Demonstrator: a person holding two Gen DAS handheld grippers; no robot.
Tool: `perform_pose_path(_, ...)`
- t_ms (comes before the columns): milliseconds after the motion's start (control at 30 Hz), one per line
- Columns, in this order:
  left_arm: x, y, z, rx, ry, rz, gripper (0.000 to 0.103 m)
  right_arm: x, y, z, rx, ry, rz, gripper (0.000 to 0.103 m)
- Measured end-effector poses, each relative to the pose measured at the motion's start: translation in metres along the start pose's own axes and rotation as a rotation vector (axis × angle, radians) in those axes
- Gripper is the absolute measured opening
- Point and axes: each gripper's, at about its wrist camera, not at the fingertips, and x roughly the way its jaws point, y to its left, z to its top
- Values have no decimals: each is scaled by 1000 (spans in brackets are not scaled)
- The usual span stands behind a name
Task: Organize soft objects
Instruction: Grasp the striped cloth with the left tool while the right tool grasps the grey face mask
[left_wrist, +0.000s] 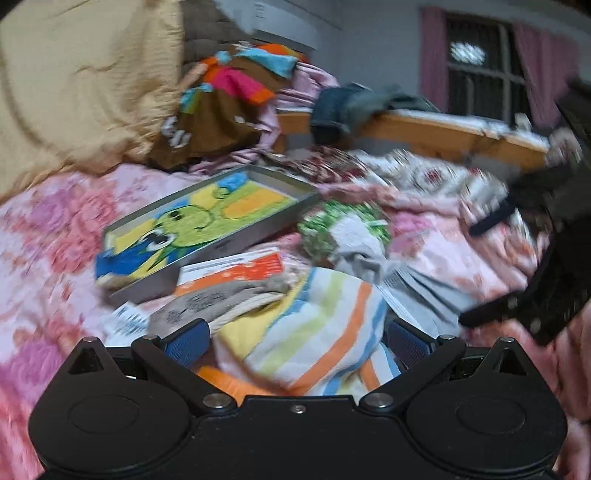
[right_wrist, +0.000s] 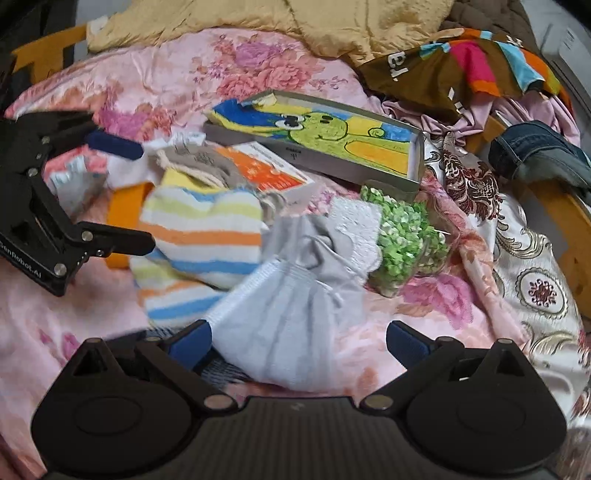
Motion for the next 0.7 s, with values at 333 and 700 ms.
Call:
perform_pose_path(333, 37, -23, 4, 200, 123, -47, 102, 25, 1, -10, -94, 27, 52, 93)
perform_pose_path(700, 53, -27, 8, 245, 244, -83, 101, 34, 31, -7, -230, 8, 76, 83)
